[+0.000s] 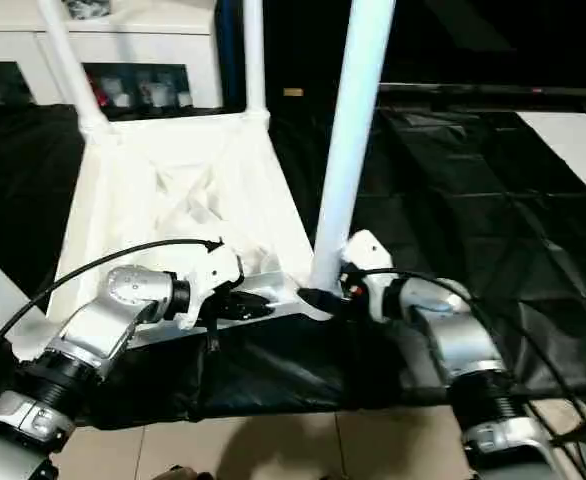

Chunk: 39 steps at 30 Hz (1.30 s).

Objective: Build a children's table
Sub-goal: Rotate leg to tighten

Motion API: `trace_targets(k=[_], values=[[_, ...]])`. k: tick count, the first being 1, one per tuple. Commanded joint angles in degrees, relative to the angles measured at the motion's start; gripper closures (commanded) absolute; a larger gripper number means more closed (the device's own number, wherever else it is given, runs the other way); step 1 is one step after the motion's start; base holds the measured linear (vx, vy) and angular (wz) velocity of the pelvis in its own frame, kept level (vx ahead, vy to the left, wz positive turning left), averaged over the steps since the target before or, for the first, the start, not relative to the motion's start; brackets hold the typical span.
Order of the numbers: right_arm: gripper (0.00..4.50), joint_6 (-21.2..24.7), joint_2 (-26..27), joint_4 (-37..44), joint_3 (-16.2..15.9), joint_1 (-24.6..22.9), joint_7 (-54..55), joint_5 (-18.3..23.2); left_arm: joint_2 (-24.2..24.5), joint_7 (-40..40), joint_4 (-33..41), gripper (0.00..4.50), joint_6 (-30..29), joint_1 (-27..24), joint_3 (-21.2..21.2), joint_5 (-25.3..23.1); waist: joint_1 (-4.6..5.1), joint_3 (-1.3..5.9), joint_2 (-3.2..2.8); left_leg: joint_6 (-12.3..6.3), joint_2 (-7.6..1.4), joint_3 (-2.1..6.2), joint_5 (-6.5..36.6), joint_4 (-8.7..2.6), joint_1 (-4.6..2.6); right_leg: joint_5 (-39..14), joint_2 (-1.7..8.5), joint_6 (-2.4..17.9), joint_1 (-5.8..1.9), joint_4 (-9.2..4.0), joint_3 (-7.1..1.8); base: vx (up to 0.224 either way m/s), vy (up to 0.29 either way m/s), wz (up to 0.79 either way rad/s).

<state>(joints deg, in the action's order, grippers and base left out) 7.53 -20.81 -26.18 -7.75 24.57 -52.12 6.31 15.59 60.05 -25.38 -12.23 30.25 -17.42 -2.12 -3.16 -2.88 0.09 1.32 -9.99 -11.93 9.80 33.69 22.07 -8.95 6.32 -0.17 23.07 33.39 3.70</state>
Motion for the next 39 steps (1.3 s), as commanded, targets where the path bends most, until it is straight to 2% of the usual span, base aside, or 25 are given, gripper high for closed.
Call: trace_targets(k=[1,2,4,5,6,8,9,10,13,14,16,19,20,24,30,31,32,35,37,39], values=[[1.89,3.2,5.7,-1.1,0.5,0.6,9.5,-1.1,-4.0,-9.7,-2.0,4.5,-3.4,3.1,1.6,-1.8,0.06,3.58,0.74,-0.99,-3.16,1.67,16.7,-4.28,-1.4,-18.8,2.54,11.9,-1.94,-3.84,-2.11,0.0,0.0,0.0],[1.9,3.2,5.7,-1.1,0.5,0.6,9.5,-1.1,-4.0,-9.7,-2.0,4.5,-3.4,3.1,1.6,-1.8,0.23,3.55,0.66,-0.55,-3.19,1.66,17.1,-4.37,-1.43,-19.6,2.44,11.7,-1.77,-3.89,-2.14,0.0,0.0,0.0],[1.93,5.2,9.7,-2.0,1.0,1.3,15.8,-1.5,-7.3,-15.1,-3.2,4.5,-5.8,4.3,2.7,-1.9,0.43,3.4,0.76,0.83,-3.03,1.93,19.1,-4.51,-1.45,-24.4,2.59,9.9,-1.73,-4.42,-1.98,0.0,0.0,0.0],[1.93,5.2,9.7,-2.0,1.0,1.3,15.8,-1.5,-7.3,-15.1,-3.2,4.5,-5.8,4.3,2.7,-1.9,0.55,3.36,0.75,0.99,-3.0,2.02,19.7,-4.58,-1.42,-25.3,2.61,9.5,-1.66,-4.58,-1.91,0.0,0.0,0.0],[1.95,5.4,13.4,-4.0,0.9,2.5,21.9,-2.9,-10.3,-18.7,-4.5,4.5,-7.0,5.1,3.1,-1.9,0.79,3.43,0.47,1.4,-2.95,2.12,20.9,-4.53,-1.55,-26.2,2.6,8.8,-1.46,-4.77,-1.89,0.0,0.0,0.0],[1.97,5.6,15.0,-5.1,1.0,3.2,24.9,-3.6,-11.3,-19.7,-5.1,4.5,-7.0,5.3,2.9,-2.0,1.24,3.39,0.57,1.8,-2.84,2.21,21.5,-4.59,-1.44,-26.8,2.55,8.5,-1.35,-4.93,-1.76,0.0,0.0,0.0],[1.97,6.2,17.2,-6.6,0.9,4.5,27.6,-4.1,-12.4,-20.1,-5.7,4.5,-6.7,5.3,2.1,-2.3,1.52,3.45,0.61,1.86,-2.77,2.38,22.1,-4.65,-1.33,-27.4,2.56,8.0,-1.55,-5.05,-1.59,0.0,0.0,0.0],[1.97,6.2,17.2,-6.6,0.9,4.5,27.6,-4.1,-12.4,-20.1,-5.7,4.5,-6.7,5.3,2.1,-2.3,1.68,3.48,0.58,1.63,-2.74,2.5,22.0,-4.71,-1.05,-27.7,2.67,7.6,-1.74,-5.07,-1.54,0.0,0.0,0.0],[1.97,3.9,18.7,-5.0,-0.6,4.3,25.5,-4.3,-12.2,-18.9,-5.5,4.5,-5.3,4.9,1.1,-2.6,1.58,3.51,0.65,0.98,-2.79,2.34,22.4,-4.63,-1.37,-26.4,2.55,7.4,-1.37,-5.28,-1.7,0.0,0.0,0.0],[1.63,3.4,18.6,-3.9,-0.7,3.9,24.9,-4.4,-11.7,-18.1,-5.3,4.5,-4.9,4.7,1.0,-2.6,1.55,3.49,0.72,0.85,-2.81,2.3,22.3,-4.64,-1.38,-26.0,2.55,7.6,-1.35,-5.26,-1.72,0.0,0.0,0.0],[1.25,3.7,18.0,-2.6,0.6,3.6,22.8,-2.6,-10.2,-15.6,-5.0,4.5,-3.1,4.3,1.1,-2.1,1.47,3.54,0.62,0.3,-2.82,2.23,21.4,-4.67,-1.25,-24.4,2.51,8.1,-1.48,-5.08,-1.77,0.0,0.0,0.0],[1.08,3.0,15.9,-2.7,1.6,3.9,20.5,-1.6,-8.1,-12.6,-4.3,4.5,-1.8,3.6,1.1,-1.5,1.47,3.61,0.66,-0.22,-2.84,2.24,20.3,-4.68,-0.98,-22.8,2.62,8.8,-1.78,-4.74,-1.83,0.0,0.0,0.0],[0.9,2.1,13.5,-2.8,1.4,4.0,17.5,-1.5,-6.3,-9.6,-3.5,4.5,-1.0,2.9,1.1,-0.7,1.42,3.64,0.59,-0.28,-2.89,2.24,20.2,-4.66,-1.05,-22.6,2.67,8.9,-1.76,-4.74,-1.85,0.0,0.0,0.0],[0.9,-0.3,8.0,-2.2,-0.2,3.3,7.4,-1.0,-1.9,-0.8,-1.3,4.5,1.0,1.1,0.3,1.4,1.0,3.79,0.48,-1.41,-3.13,1.94,18.0,-4.4,-1.22,-17.6,2.54,11.2,-1.86,-4.04,-2.01,0.0,0.0,0.0],[0.9,-1.9,2.2,-0.1,-3.2,1.3,-7.8,0.4,2.4,5.1,-1.8,4.5,2.9,0.5,0.8,2.4,0.15,3.91,0.42,-2.63,-3.35,1.67,15.0,-4.27,-1.39,-12.0,2.39,13.6,-2.16,-3.15,-2.05,0.0,0.0,0.0],[0.9,-2.0,2.0,-0.1,-3.3,1.3,-8.4,0.4,2.6,5.4,-1.9,4.5,2.9,0.5,0.9,2.5,-0.04,3.82,0.36,-2.75,-3.38,1.6,14.9,-4.29,-1.4,-11.8,2.38,13.9,-2.09,-3.12,-2.07,0.0,0.0,0.0],[0.9,-2.5,1.3,-0.4,-4.0,1.2,-10.8,0.5,3.7,7.2,-1.8,4.5,2.7,0.4,1.1,3.2,-0.1,3.8,0.54,-2.73,-3.36,1.57,14.9,-4.29,-1.35,-12.0,2.38,14.0,-2.12,-3.13,-2.06,0.0,0.0,0.0],[0.9,-3.4,0.3,-1.2,-5.4,1.4,-14.1,0.8,5.5,9.4,-1.6,4.5,2.8,0.2,1.5,4.1,-0.47,3.65,0.59,-1.99,-3.43,1.59,16.4,-4.41,-1.47,-15.1,2.52,13.6,-2.0,-3.28,-2.07,0.0,0.0,0.0],[1.05,-3.8,0.0,-1.7,-6.1,1.7,-15.9,0.8,6.8,10.8,-1.5,4.5,2.9,0.1,1.8,4.5,-0.54,3.57,0.96,-1.29,-3.45,1.64,17.7,-4.56,-1.52,-17.7,2.59,12.8,-1.91,-3.51,-2.08,0.0,0.0,0.0],[1.17,-4.2,0.2,-2.6,-6.2,2.2,-17.0,0.7,8.0,11.9,-1.7,4.5,3.0,0.0,2.0,4.7,-0.57,3.55,0.69,-0.83,-3.51,1.72,18.0,-4.63,-1.61,-18.2,2.6,12.6,-1.74,-3.48,-2.13,0.0,0.0,0.0]])
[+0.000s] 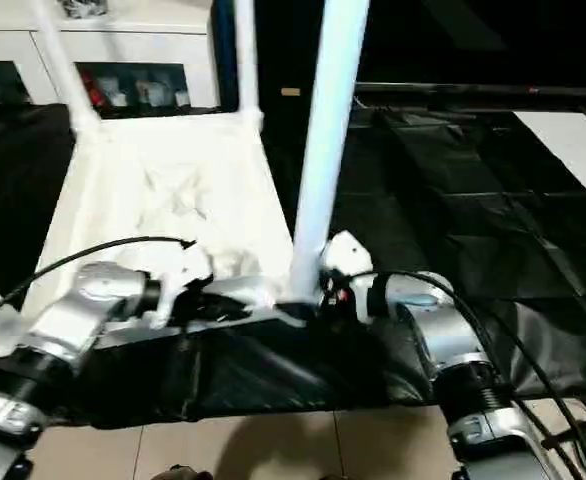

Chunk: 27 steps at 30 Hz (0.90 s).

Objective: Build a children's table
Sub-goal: Rotate leg to tighten

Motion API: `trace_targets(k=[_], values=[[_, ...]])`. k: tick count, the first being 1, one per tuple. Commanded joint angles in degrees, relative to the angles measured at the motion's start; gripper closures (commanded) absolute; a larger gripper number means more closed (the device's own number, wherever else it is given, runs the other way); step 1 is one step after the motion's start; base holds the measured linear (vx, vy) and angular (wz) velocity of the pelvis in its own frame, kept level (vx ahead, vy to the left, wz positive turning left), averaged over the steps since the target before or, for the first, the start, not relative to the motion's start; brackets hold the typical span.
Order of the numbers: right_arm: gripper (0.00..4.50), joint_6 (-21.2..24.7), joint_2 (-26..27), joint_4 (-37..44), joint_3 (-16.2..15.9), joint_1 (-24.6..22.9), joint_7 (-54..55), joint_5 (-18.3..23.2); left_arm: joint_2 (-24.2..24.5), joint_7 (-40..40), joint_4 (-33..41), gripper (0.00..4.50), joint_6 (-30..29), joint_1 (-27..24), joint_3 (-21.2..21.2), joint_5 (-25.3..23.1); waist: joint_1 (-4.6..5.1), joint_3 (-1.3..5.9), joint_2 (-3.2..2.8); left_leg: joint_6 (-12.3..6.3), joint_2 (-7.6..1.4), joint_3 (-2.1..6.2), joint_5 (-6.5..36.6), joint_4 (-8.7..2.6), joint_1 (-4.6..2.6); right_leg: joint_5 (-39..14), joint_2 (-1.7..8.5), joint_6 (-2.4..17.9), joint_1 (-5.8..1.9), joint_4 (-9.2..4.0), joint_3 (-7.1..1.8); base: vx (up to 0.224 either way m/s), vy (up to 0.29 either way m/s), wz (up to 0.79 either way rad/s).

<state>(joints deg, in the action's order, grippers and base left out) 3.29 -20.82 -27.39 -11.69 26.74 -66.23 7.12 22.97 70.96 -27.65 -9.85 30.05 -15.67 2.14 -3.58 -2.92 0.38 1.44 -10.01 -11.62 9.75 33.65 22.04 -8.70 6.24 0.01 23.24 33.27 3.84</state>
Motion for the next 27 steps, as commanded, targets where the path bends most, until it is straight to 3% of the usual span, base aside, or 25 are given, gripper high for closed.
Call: trace_targets(k=[1,14,19,24,27], values=[[1.31,0.1,0.2,-1.4,-2.3,0.0,-2.8,-0.2,0.6,1.0,0.6,4.5,0.6,0.2,0.3,0.5,-0.12,3.56,0.45,-0.66,-3.49,1.42,18.6,-4.65,-1.59,-18.8,2.62,12.4,-1.85,-3.39,-2.27,0.0,0.0,0.0],[2.33,0.2,2.2,-3.7,-2.5,-0.2,-4.2,0.3,1.8,1.0,-0.8,4.5,1.2,0.1,-0.1,0.1,-0.13,3.72,0.54,0.17,-3.47,1.47,18.4,-4.73,-1.59,-16.8,2.65,12.8,-1.96,-3.13,-2.31,0.0,0.0,0.0],[2.48,0.6,3.7,-4.8,-1.7,-0.5,-0.3,-0.5,-1.1,-6.0,-2.7,4.5,0.5,1.3,1.0,-1.2,-0.15,3.4,0.67,0.88,-3.53,1.42,21.4,-4.77,-2.03,-21.0,2.75,12.1,-1.46,-3.75,-2.42,0.0,0.0,0.0],[2.52,3.5,10.0,-11.0,2.6,2.4,18.6,-2.7,-8.2,-18.9,-3.4,4.5,-3.4,3.0,1.9,-3.3,1.14,3.0,1.05,4.04,-3.21,2.64,28.8,-5.03,-2.12,-34.6,2.99,6.7,-1.1,-5.14,-1.69,-0.035,0.007,-0.04],[2.52,5.5,12.8,-12.1,3.9,3.3,24.5,-2.6,-11.0,-23.4,-3.8,4.5,-4.6,3.7,2.2,-4.0,2.27,2.76,1.12,4.4,-2.87,3.16,32.5,-4.76,-2.38,-39.7,2.9,4.0,-0.63,-6.26,-0.84,-0.059,0.023,-0.09]])
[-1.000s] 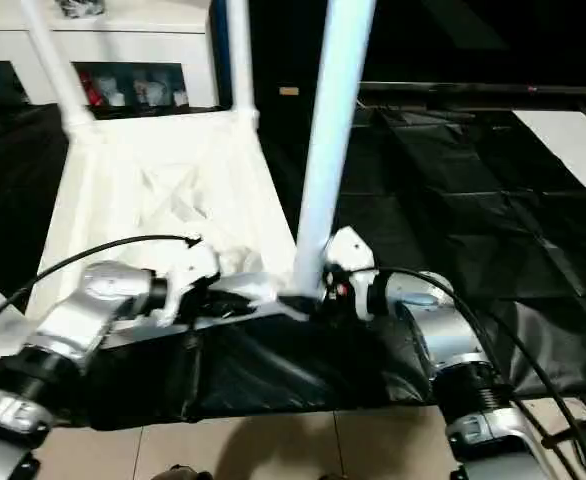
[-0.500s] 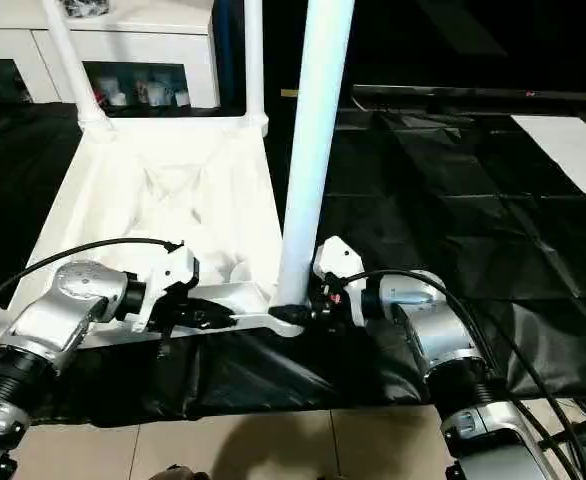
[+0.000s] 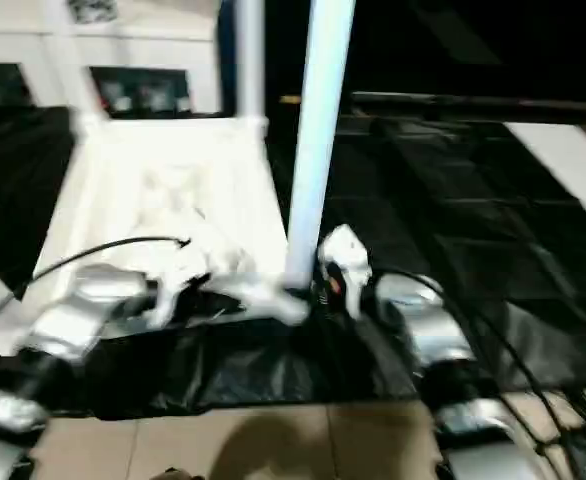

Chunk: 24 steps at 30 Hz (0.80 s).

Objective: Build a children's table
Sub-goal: Rotate leg to tighten

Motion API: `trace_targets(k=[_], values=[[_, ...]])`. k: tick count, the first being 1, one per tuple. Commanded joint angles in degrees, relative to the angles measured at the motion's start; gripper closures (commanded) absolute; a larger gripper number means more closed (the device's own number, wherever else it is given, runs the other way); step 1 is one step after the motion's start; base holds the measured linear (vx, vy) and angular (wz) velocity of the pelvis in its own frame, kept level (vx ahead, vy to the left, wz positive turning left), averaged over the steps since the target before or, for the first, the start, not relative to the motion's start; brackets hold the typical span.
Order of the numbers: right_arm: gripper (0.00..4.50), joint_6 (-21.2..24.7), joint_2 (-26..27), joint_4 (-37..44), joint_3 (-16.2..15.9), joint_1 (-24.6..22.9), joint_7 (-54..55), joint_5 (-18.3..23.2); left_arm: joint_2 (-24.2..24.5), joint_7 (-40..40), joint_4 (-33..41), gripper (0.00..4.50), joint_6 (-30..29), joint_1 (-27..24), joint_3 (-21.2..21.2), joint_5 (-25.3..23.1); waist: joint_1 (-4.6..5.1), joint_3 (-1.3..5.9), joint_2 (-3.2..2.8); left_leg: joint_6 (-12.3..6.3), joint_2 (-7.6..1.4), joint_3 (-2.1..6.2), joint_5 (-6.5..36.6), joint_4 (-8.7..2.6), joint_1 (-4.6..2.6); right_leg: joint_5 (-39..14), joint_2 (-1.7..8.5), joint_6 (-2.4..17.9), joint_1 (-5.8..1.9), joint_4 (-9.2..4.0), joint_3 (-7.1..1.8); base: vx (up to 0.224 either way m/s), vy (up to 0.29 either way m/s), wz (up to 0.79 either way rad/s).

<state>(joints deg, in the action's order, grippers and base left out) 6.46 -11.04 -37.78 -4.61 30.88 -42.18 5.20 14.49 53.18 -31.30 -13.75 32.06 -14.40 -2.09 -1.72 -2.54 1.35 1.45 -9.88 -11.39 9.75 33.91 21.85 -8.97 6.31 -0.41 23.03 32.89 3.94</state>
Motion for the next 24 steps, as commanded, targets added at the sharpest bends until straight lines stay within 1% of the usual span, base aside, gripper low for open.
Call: trace_targets(k=[1,2,3,4,5,6,7,8,9,10,11,12,13,14,15,16,17,18,19,20,21,22,24], values=[[2.52,4.2,5.8,-3.5,-1.7,0.5,6.8,-0.6,-5.1,-8.7,-0.4,4.5,-1.9,2.5,1.1,0.2,0.73,2.37,-0.1,4.25,-2.85,3.12,34.0,-4.78,-2.48,-41.4,2.91,3.4,-0.32,-6.43,-0.5,0.0,0.0,0.0],[2.52,4.7,7.0,-4.5,-1.2,1.3,9.6,-0.8,-6.2,-9.7,-0.5,4.5,-2.1,2.8,1.0,0.1,1.04,2.28,-0.13,4.35,-2.88,3.2,34.6,-4.83,-2.41,-41.8,2.91,3.3,-0.29,-6.56,-0.36,0.0,0.0,0.0],[2.52,5.1,8.0,-5.4,-0.8,1.9,12.0,-1.0,-7.0,-10.5,-0.6,4.5,-2.2,3.0,0.9,0.0,1.71,2.24,-0.14,4.68,-2.78,3.67,35.7,-5.05,-2.02,-42.4,2.72,2.3,-0.85,-6.95,0.67,0.0,0.0,0.0],[2.52,4.3,9.0,-5.8,-1.2,2.3,12.5,-1.4,-7.8,-10.0,-0.5,4.5,-2.1,3.2,0.4,0.2,2.21,2.17,-1.17,5.29,-3.14,4.06,39.5,-5.59,-2.51,-40.5,2.33,2.2,-1.22,-7.19,1.89,0.0,0.0,0.0],[2.52,3.6,9.7,-6.2,-1.5,2.5,12.6,-1.7,-8.4,-9.7,-0.5,4.5,-2.0,3.3,0.2,0.2,2.64,2.02,-1.43,5.69,-3.56,4.4,42.2,-6.31,-2.25,-38.1,2.07,2.4,-1.79,-6.79,2.33,0.0,0.0,0.0],[2.52,2.9,10.2,-6.2,-1.8,2.6,12.1,-1.9,-8.8,-9.4,-0.5,4.5,-2.0,3.4,0.0,0.3,2.55,1.61,-2.2,6.84,-4.51,4.48,48.1,-8.86,-1.26,-31.0,0.85,3.7,-3.3,-4.46,2.94,-0.054,0.033,-0.06],[2.52,2.1,10.8,-6.0,-2.1,2.6,11.5,-2.0,-9.1,-9.3,-0.4,4.5,-2.1,3.4,-0.1,0.2,1.1,1.38,-2.51,7.43,-6.0,3.04,53.2,-13.31,1.8,-19.2,-0.65,5.5,-6.16,4.01,2.69,-0.083,-0.006,0.1],[2.52,1.2,10.8,-5.3,-2.5,2.4,10.4,-2.0,-8.8,-8.1,-0.2,4.5,-1.8,3.3,-0.4,0.4,-0.67,1.61,-2.14,6.35,-6.13,1.53,52.7,-14.17,2.16,-14.5,-1.05,5.0,-6.32,6.29,1.89,-0.083,-0.006,0.1],[1.96,0.4,10.7,-4.6,-2.6,2.2,9.3,-1.9,-8.3,-6.9,0.0,4.5,-1.5,3.2,-0.7,0.4,-0.46,2.24,0.96,4.33,-4.09,-0.15,42.9,-10.56,-1.98,-23.4,0.35,3.5,-2.47,3.32,-1.76,0.013,-0.088,0.19],[1.82,0.3,10.7,-4.4,-2.6,2.2,9.1,-1.8,-8.2,-6.7,0.1,4.5,-1.4,3.2,-0.7,0.5,-0.57,2.47,2.97,4.31,-1.86,0.7,34.2,-3.94,-4.62,-40.0,3.48,1.8,1.5,-3.71,-2.78,0.06,-0.113,-0.01],[1.82,1.0,9.7,-3.6,-2.0,2.0,6.5,-0.7,-6.9,-4.3,0.2,4.5,-0.3,2.9,-0.8,0.9,-1.11,1.7,2.33,0.05,-0.98,3.28,11.5,3.0,-1.09,-60.8,9.57,1.1,-1.25,-8.04,-5.55,0.06,-0.113,-0.01],[1.76,1.0,9.7,-3.6,-2.0,2.0,6.5,-0.7,-6.9,-4.3,0.2,4.5,-0.3,2.9,-0.8,0.9,-1.81,2.57,1.36,0.55,-1.76,4.32,7.9,-0.06,2.25,-52.1,8.55,2.2,-4.88,-4.94,-4.63,0.091,-0.033,-0.41],[1.62,0.5,8.0,-3.1,-2.0,1.8,4.0,-0.5,-5.1,-1.6,0.8,4.5,0.7,2.4,-1.0,1.0,-2.39,3.17,-0.18,1.67,-3.1,4.13,8.4,-3.97,0.34,-31.0,3.65,5.0,-2.96,-3.18,-1.68,0.097,0.005,-0.27],[1.62,0.1,7.3,-2.8,-2.2,1.7,3.2,-0.6,-4.6,-0.7,1.0,4.5,0.6,2.3,-1.1,1.2,-1.5,3.38,0.17,1.52,-3.46,3.86,10.3,-4.0,-0.49,-22.4,2.03,6.7,-2.03,-2.0,-1.4,0.097,0.005,-0.27],[1.37,-0.1,6.9,-2.7,-2.4,1.7,2.7,-0.7,-4.3,-0.1,1.2,4.5,0.5,2.2,-1.1,1.3,-1.31,3.45,-0.48,1.15,-3.48,3.61,13.3,-4.21,-1.08,-13.4,1.88,11.0,-2.26,-1.29,-1.51,0.0,0.0,0.0],[1.37,-0.6,6.2,-2.6,-2.8,1.6,2.0,-0.9,-3.8,0.8,1.4,4.5,0.4,2.0,-1.0,1.5,-0.96,3.19,-0.33,0.82,-3.36,3.32,15.7,-4.38,-1.01,-13.4,1.93,12.3,-2.24,-1.58,-1.58,0.0,0.0,0.0],[1.37,-1.3,3.7,-1.7,-3.6,0.9,-1.6,-1.1,-2.0,3.8,2.1,4.5,1.1,1.6,-1.3,2.0,-0.87,2.97,-0.19,0.79,-2.92,3.08,19.3,-4.31,-0.88,-17.3,2.3,12.9,-2.45,-2.17,-1.58,0.0,0.0,0.0],[1.37,-1.8,2.7,-1.4,-3.9,0.6,-3.2,-1.2,-1.3,5.3,2.5,4.5,1.0,1.4,-1.3,2.2,-0.98,3.12,-0.14,0.34,-2.85,2.92,19.5,-4.3,-0.8,-20.1,2.69,12.2,-2.61,-2.7,-1.69,0.0,0.0,0.0],[1.37,-2.4,1.1,-0.8,-4.4,0.1,-5.8,-1.2,-0.4,7.1,3.0,4.5,1.3,1.2,-1.4,2.6,-1.07,3.23,-0.24,0.28,-2.95,2.96,18.7,-4.34,-0.82,-19.9,2.81,12.1,-2.7,-2.7,-1.7,0.0,0.0,0.0],[1.37,-2.9,-0.2,-0.2,-4.7,-0.3,-8.3,-1.2,0.5,8.8,3.3,4.5,1.2,1.1,-1.4,2.9,-1.17,3.33,-0.27,0.07,-3.03,2.9,17.6,-4.33,-0.82,-18.8,2.82,12.2,-2.81,-2.68,-1.72,0.0,0.0,0.0],[1.37,-3.0,-1.9,0.6,-5.0,-0.9,-11.7,-0.8,1.6,11.1,3.6,4.5,1.5,0.9,-1.5,3.1,-1.4,3.48,-0.65,-0.67,-3.42,2.62,14.6,-4.27,-0.94,-13.6,2.74,13.9,-2.82,-2.29,-1.81,0.0,0.0,0.0],[1.37,-3.0,-2.9,1.1,-5.1,-1.2,-13.9,-0.5,2.4,12.5,3.6,4.5,1.9,0.8,-1.7,3.1,-1.46,3.58,-0.8,-0.8,-3.51,2.49,13.3,-4.16,-0.96,-11.3,2.56,14.5,-2.88,-2.0,-1.79,0.0,0.0,0.0],[1.37,-3.1,-3.8,1.5,-5.4,-1.4,-15.9,-0.4,3.1,13.6,3.7,4.5,2.0,0.8,-1.9,3.1,-1.63,3.54,-0.71,-1.09,-3.52,2.16,11.7,-4.02,-1.01,-7.8,2.21,15.4,-2.85,-1.68,-1.78,0.0,0.0,0.0]])
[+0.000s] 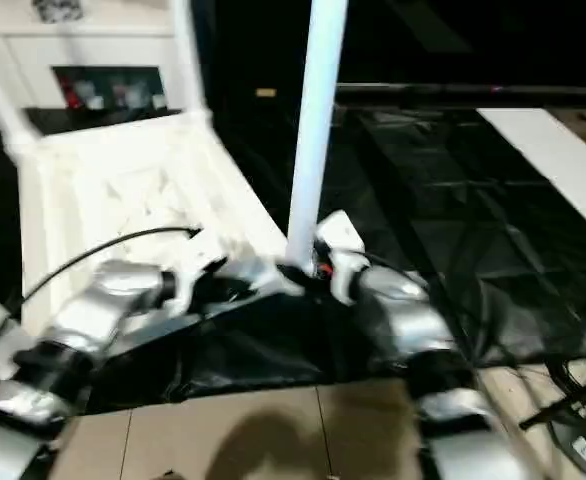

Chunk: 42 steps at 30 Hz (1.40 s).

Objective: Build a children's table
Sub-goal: Rotate leg to tighten

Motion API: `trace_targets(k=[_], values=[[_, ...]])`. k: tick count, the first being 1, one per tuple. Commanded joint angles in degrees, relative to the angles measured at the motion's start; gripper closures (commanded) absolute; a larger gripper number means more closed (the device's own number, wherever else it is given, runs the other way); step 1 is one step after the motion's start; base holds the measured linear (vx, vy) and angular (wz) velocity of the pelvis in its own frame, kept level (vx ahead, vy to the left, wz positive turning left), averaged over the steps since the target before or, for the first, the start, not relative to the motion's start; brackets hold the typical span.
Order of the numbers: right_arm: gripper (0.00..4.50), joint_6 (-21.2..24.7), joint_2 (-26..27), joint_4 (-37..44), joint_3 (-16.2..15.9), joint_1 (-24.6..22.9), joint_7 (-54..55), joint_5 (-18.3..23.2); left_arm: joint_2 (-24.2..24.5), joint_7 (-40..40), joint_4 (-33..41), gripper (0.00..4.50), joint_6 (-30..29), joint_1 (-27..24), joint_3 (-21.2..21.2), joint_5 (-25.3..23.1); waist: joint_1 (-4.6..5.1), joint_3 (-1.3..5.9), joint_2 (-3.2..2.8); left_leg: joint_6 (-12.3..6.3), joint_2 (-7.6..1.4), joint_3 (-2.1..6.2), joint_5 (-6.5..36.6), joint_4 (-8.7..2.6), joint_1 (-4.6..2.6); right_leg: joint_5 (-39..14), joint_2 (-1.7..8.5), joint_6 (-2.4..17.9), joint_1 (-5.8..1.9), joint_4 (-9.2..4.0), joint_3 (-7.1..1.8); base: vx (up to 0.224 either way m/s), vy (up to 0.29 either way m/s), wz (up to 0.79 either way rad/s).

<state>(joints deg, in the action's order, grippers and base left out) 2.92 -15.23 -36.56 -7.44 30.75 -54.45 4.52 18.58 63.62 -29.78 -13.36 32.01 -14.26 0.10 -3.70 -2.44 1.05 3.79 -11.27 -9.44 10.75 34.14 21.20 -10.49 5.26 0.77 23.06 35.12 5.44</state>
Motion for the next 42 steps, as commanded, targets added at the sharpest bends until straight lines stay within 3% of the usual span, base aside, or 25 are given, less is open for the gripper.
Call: trace_targets(k=[1,7,13,20,24,28,30,36,40,41,42], values=[[1.37,0.3,-0.1,0.5,-2.8,-1.4,-4.8,0.3,-0.7,3.8,2.2,4.5,1.6,0.9,-2.1,0.9,0.12,3.52,-0.36,-3.66,-2.2,-0.01,9.4,-4.23,-0.49,-3.4,3.24,15.2,-3.11,-3.5,-3.21,0.0,0.0,0.0],[1.37,-0.3,-3.5,2.4,-4.7,-2.0,-13.8,1.4,2.3,10.2,2.2,4.5,2.7,1.0,-3.2,2.1,-0.26,3.29,-0.32,-3.0,-2.41,-0.31,11.6,-4.41,-0.77,-6.9,3.38,15.2,-3.08,-3.8,-3.21,0.0,0.0,0.0],[1.89,-0.6,-4.6,3.0,-6.9,-2.1,-19.0,0.9,3.4,12.8,1.4,4.5,2.7,2.0,-3.7,2.0,-0.68,3.08,-0.24,-1.59,-2.48,-0.31,13.8,-4.66,-0.84,-11.9,3.53,13.7,-2.98,-4.28,-3.32,0.0,0.0,0.0],[1.99,0.5,-3.8,3.7,-6.5,-2.6,-19.0,1.9,1.9,8.9,-1.4,4.5,3.2,3.1,-2.4,1.5,-1.06,3.27,-0.42,-1.75,-2.48,-0.44,12.3,-4.5,-0.98,-8.3,3.35,14.5,-2.92,-3.95,-3.29,0.0,0.0,0.0],[2.0,0.5,-1.3,1.3,-4.6,-2.1,-12.1,1.3,-0.5,2.1,-2.9,4.5,2.6,3.9,-0.4,1.0,-1.1,2.99,-0.38,-0.62,-2.45,-0.49,15.4,-4.7,-1.34,-13.4,3.51,13.7,-2.56,-4.61,-3.39,0.0,0.0,0.0],[2.0,1.6,2.9,-4.9,-1.9,0.6,2.7,-1.2,-3.9,-6.2,-2.5,4.5,0.4,4.2,0.6,-0.5,-0.25,2.83,-0.17,1.22,-2.23,-0.04,17.3,-4.96,-0.99,-21.0,3.76,10.5,-2.73,-5.28,-3.16,0.0,0.0,0.0],[2.01,1.8,3.6,-5.8,-1.4,1.0,5.0,-1.5,-4.5,-7.5,-2.4,4.5,-0.1,4.2,0.8,-0.7,0.19,2.8,-0.24,1.52,-2.23,0.11,17.2,-5.07,-0.74,-21.5,3.69,9.9,-2.76,-5.26,-3.12,0.0,0.0,0.0],[2.1,4.5,11.8,-12.6,3.7,5.3,25.4,-1.6,-11.0,-20.5,-2.0,4.5,-4.1,5.1,2.8,-1.8,1.59,2.94,-0.25,1.12,-2.08,-0.01,16.7,-4.94,-0.74,-18.8,3.44,11.0,-2.49,-5.24,-3.18,0.0,0.0,0.0],[2.1,2.4,14.0,-13.2,1.5,5.7,26.5,-3.7,-13.1,-22.7,-1.4,4.5,-4.8,5.1,2.8,-2.0,1.64,3.19,-0.22,-0.05,-1.97,-0.26,14.8,-4.63,-0.67,-15.8,3.37,11.1,-2.58,-5.1,-3.22,0.0,0.0,0.0],[1.73,1.2,14.5,-12.7,1.1,5.5,25.4,-3.7,-13.5,-22.3,-1.1,4.5,-4.8,4.9,2.3,-1.8,1.62,3.27,0.03,-0.78,-1.94,-0.4,13.6,-4.53,-0.58,-13.6,3.29,11.6,-2.68,-4.93,-3.27,0.0,0.0,0.0],[1.73,1.0,14.6,-12.5,1.1,5.4,25.2,-3.6,-13.6,-21.9,-0.9,4.5,-4.6,4.8,2.2,-1.7,1.52,3.25,-0.1,-1.34,-1.92,-0.41,12.6,-4.55,-0.42,-12.3,3.27,11.9,-2.82,-4.77,-3.22,0.0,0.0,0.0]])
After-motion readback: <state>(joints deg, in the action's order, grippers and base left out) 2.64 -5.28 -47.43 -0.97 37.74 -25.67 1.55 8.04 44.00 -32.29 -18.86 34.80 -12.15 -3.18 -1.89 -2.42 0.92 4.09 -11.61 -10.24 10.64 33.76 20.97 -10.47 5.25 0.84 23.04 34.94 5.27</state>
